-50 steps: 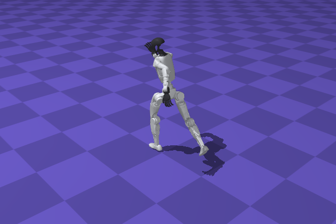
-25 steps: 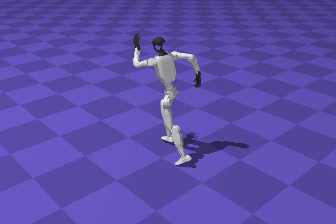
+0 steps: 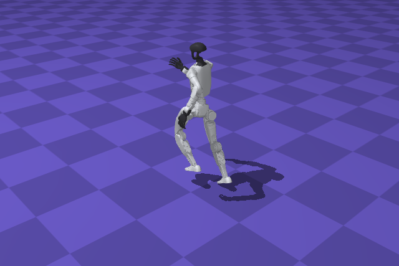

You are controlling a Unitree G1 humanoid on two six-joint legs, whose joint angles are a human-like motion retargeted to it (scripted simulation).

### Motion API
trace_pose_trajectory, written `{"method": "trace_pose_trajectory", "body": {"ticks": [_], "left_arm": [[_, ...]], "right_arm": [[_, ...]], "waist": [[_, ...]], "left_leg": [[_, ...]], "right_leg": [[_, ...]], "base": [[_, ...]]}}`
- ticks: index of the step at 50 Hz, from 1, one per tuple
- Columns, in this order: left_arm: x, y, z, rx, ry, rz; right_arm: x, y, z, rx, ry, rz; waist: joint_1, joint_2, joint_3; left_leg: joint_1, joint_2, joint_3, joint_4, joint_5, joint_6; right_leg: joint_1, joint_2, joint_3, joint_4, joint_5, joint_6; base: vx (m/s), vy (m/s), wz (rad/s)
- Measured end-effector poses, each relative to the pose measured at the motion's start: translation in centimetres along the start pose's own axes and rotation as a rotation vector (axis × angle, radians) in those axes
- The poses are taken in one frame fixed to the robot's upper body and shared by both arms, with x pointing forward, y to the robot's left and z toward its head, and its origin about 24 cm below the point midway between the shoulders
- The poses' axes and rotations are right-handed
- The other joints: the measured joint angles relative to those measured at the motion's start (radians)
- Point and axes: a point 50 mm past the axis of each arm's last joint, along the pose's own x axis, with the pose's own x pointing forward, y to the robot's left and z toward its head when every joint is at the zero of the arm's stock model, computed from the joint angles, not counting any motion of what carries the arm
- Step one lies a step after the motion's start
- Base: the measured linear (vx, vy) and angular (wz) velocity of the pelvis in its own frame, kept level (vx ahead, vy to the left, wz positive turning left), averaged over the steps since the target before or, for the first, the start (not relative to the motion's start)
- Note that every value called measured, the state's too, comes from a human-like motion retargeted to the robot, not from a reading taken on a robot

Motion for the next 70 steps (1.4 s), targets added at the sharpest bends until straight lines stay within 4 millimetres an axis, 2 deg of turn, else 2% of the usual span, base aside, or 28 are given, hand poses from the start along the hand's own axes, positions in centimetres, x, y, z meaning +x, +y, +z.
{"method": "trace_pose_trajectory", "body": {"ticks": [3,6,10,13,15,17,19,20,22,24,27,29,31,35,38,41,43,45,48,50,51,53,54,56,59,64,67,70], "left_arm": [[-5.1,2.9,-6.7,-0.023,0.275,0.049],[-8.3,2.9,-10.7,-0.159,0.443,0.107],[-9.1,0.0,-14.3,-0.324,0.665,0.044],[-5.9,-1.3,-13.4,-0.288,0.685,0.091],[-1.6,-2.1,-10.7,-0.224,0.64,0.126],[4.2,-1.8,-4.5,-0.186,0.476,0.183],[9.9,-0.8,8.6,-0.303,0.053,0.249],[10.5,-0.8,16.1,-0.404,-0.208,0.237],[5.7,-1.6,30.3,-0.373,-0.823,0.025],[-5.1,-1.7,39.3,-0.098,-1.415,-0.116],[-21.4,-1.0,42.4,0.219,-2.132,-0.051],[-28.1,0.2,41.5,0.21,-2.448,0.092],[-32.0,1.7,40.9,0.086,-2.659,0.31],[-36.9,5.7,41.4,-0.269,-2.811,0.633],[-40.0,7.6,44.3,-0.442,-2.761,0.583],[-38.5,6.5,47.8,-0.581,-2.615,0.428],[-34.9,5.1,49.2,-0.602,-2.493,0.35],[-30.0,3.8,49.9,-0.537,-2.347,0.285],[-17.6,2.2,48.5,-0.392,-1.93,0.299],[-6.7,0.8,42.6,-0.318,-1.503,0.404],[-2.4,-0.2,38.1,-0.42,-1.296,0.391],[2.8,-1.8,27.9,-0.546,-0.918,0.418],[3.5,-2.0,23.2,-0.527,-0.786,0.447],[2.1,-1.2,15.9,-0.388,-0.628,0.496],[-2.1,2.6,10.8,-0.126,-0.548,0.512],[-5.7,7.0,7.6,-0.07,-0.449,0.52],[-5.0,6.7,7.7,-0.156,-0.476,0.588],[-3.2,5.7,9.0,-0.105,-0.489,0.562]], "right_arm": [[1.2,4.3,6.1,0.006,-0.261,0.267],[0.3,6.9,10.4,0.148,-0.439,0.427],[-3.0,7.4,10.5,0.318,-0.385,0.598],[-4.4,7.4,8.4,0.395,-0.217,0.694],[-4.6,7.0,5.9,0.36,-0.072,0.729],[-4.9,4.5,1.8,0.108,0.096,0.62],[-5.5,0.6,-3.3,-0.231,0.279,0.401],[-7.0,-1.7,-6.0,-0.375,0.398,0.267],[-11.7,-6.5,-10.6,-0.38,0.724,0.01],[-17.9,-11.9,-12.6,-0.368,1.043,-0.188],[-29.0,-19.3,-10.0,-0.554,1.552,-0.225],[-35.4,-22.3,-5.4,-0.662,1.844,-0.174],[-40.6,-23.1,-0.6,-0.639,2.051,-0.166],[-48.8,-20.0,6.6,-0.378,2.229,-0.44],[-54.5,-11.7,7.4,0.103,2.276,-0.632],[-57.1,-2.4,6.3,0.604,2.293,-0.643],[-56.6,1.1,4.6,0.822,2.279,-0.497],[-55.1,2.3,2.2,0.915,2.249,-0.29],[-52.8,1.2,-2.8,0.656,2.269,-0.058],[-50.7,-2.1,-6.8,0.143,2.289,-0.056],[-48.1,-4.9,-9.1,-0.198,2.203,-0.229],[-40.4,-10.2,-12.1,-0.568,1.843,-0.593],[-36.0,-12.5,-12.1,-0.552,1.598,-0.711],[-27.6,-15.4,-8.5,-0.405,1.067,-0.777],[-19.2,-14.7,0.8,-0.254,0.4,-0.719],[-12.1,-10.1,12.4,-0.243,-0.265,-0.394],[-10.5,-4.9,14.9,-0.273,-0.523,-0.181],[-10.7,-3.5,14.2,-0.348,-0.463,-0.136]], "waist": [[0.104,0.039,-0.01],[0.115,0.182,-0.002],[0.018,0.379,0.035],[-0.046,0.395,0.076],[-0.11,0.351,0.121],[-0.183,0.346,0.173],[-0.216,0.367,0.218],[-0.233,0.388,0.236],[-0.276,0.445,0.252],[-0.327,0.507,0.242],[-0.411,0.62,0.183],[-0.498,0.715,0.133],[-0.627,0.787,0.106],[-0.903,0.766,0.15],[-0.993,0.623,0.162],[-0.977,0.453,0.145],[-0.955,0.395,0.156],[-0.919,0.378,0.191],[-0.829,0.385,0.241],[-0.769,0.367,0.263],[-0.741,0.344,0.268],[-0.664,0.305,0.265],[-0.601,0.292,0.247],[-0.444,0.265,0.197],[-0.219,0.186,0.117],[-0.109,0.032,0.037],[-0.166,-0.015,0.03],[-0.185,0.093,0.087]], "left_leg": [[0.238,0.055,0.127,-0.628,0.233,-0.078],[0.402,0.149,0.157,-1.03,0.378,-0.232],[0.458,0.292,0.229,-1.14,0.512,-0.379],[0.426,0.243,0.304,-1.066,0.347,-0.297],[0.355,0.14,0.272,-0.904,0.077,-0.138],[0.233,0.091,0.185,-0.568,-0.117,0.011],[0.187,0.001,0.083,-0.465,-0.173,0.067],[0.189,-0.041,0.042,-0.438,-0.181,0.053],[0.259,-0.106,-0.057,-0.473,-0.164,-0.01],[0.349,-0.142,-0.176,-0.549,-0.12,-0.061],[0.482,-0.132,-0.392,-0.726,0.022,-0.137],[0.535,-0.085,-0.557,-0.841,0.195,-0.243],[0.584,-0.04,-0.738,-0.959,0.4,-0.37],[0.711,-0.037,-0.752,-1.114,0.599,-0.447],[0.739,-0.013,-0.468,-0.997,0.532,-0.404],[0.634,-0.015,-0.237,-0.519,0.309,-0.23],[0.494,0.019,-0.185,-0.104,0.135,-0.121],[0.348,0.056,-0.202,0.27,-0.023,-0.05],[0.146,0.074,-0.247,0.696,-0.194,-0.046],[0.04,0.064,-0.236,0.886,-0.272,-0.056],[-0.012,0.075,-0.215,0.951,-0.295,-0.055],[-0.122,0.11,-0.176,1.052,-0.325,-0.049],[-0.183,0.128,-0.162,1.075,-0.328,-0.051],[-0.285,0.16,-0.145,1.062,-0.321,-0.061],[-0.337,0.261,-0.099,0.889,-0.308,-0.021],[-0.189,0.357,0.089,0.234,-0.163,0.026],[-0.005,0.249,0.151,-0.395,0.072,-0.064],[0.237,0.282,0.157,-0.822,0.241,-0.222]], "right_leg": [[0.154,0.04,-0.014,-0.061,0.087,-0.024],[0.242,0.158,-0.114,0.141,-0.032,-0.082],[0.293,0.248,-0.292,0.529,-0.205,-0.261],[0.079,0.134,-0.314,1.064,-0.409,-0.299],[-0.103,0.03,-0.257,1.365,-0.53,-0.271],[-0.241,-0.022,-0.199,1.541,-0.621,-0.256],[-0.424,-0.045,-0.13,1.636,-0.661,-0.244],[-0.5,-0.052,-0.093,1.656,-0.673,-0.245],[-0.617,-0.008,-0.018,1.622,-0.665,-0.249],[-0.703,0.1,0.052,1.541,-0.629,-0.229],[-0.777,0.258,0.075,1.353,-0.542,-0.213],[-0.789,0.291,0.002,1.175,-0.475,-0.252],[-0.748,0.314,-0.054,0.952,-0.409,-0.269],[-0.522,0.291,0.02,0.46,-0.262,-0.153],[-0.345,0.233,0.061,0.112,-0.147,-0.071],[-0.25,0.129,0.078,-0.019,-0.13,-0.047],[-0.226,0.084,-0.014,-0.015,-0.135,-0.078],[-0.221,0.072,-0.119,0.061,-0.282,-0.123],[-0.309,0.086,-0.178,0.361,-0.582,-0.169],[-0.375,0.063,-0.19,0.571,-0.687,-0.181],[-0.385,0.047,-0.194,0.619,-0.714,-0.18],[-0.388,0.023,-0.202,0.662,-0.744,-0.177],[-0.385,0.015,-0.205,0.65,-0.736,-0.17],[-0.353,-0.001,-0.211,0.571,-0.674,-0.145],[-0.239,-0.027,-0.206,0.322,-0.434,-0.108],[-0.055,-0.068,-0.197,-0.043,0.089,-0.053],[-0.009,-0.035,-0.13,-0.029,0.058,-0.037],[0.066,0.097,-0.097,0.196,-0.042,-0.078]], "base": [[1.34,0.19,-1.48],[1.31,0.31,-0.71],[1.16,0.34,0.97],[0.91,0.29,0.7],[0.68,0.27,1.43],[0.51,0.24,2.59],[0.35,0.25,2.99],[0.34,0.27,3.2],[0.34,0.25,3.18],[0.33,0.21,3.14],[0.35,0.22,3.25],[0.37,0.24,3.9],[0.39,0.24,4.69],[0.44,0.29,5.27],[0.38,-0.12,5.17],[0.41,-0.15,3.89],[0.31,-0.18,2.64],[0.23,-0.21,1.69],[0.22,-0.12,0.81],[0.29,-0.04,0.42],[0.35,0.0,0.41],[0.41,0.08,0.36],[0.47,0.17,0.23],[0.54,0.26,0.24],[0.66,0.39,0.41],[0.72,0.54,1.44],[0.76,0.52,2.08],[0.88,0.52,1.62]]}}
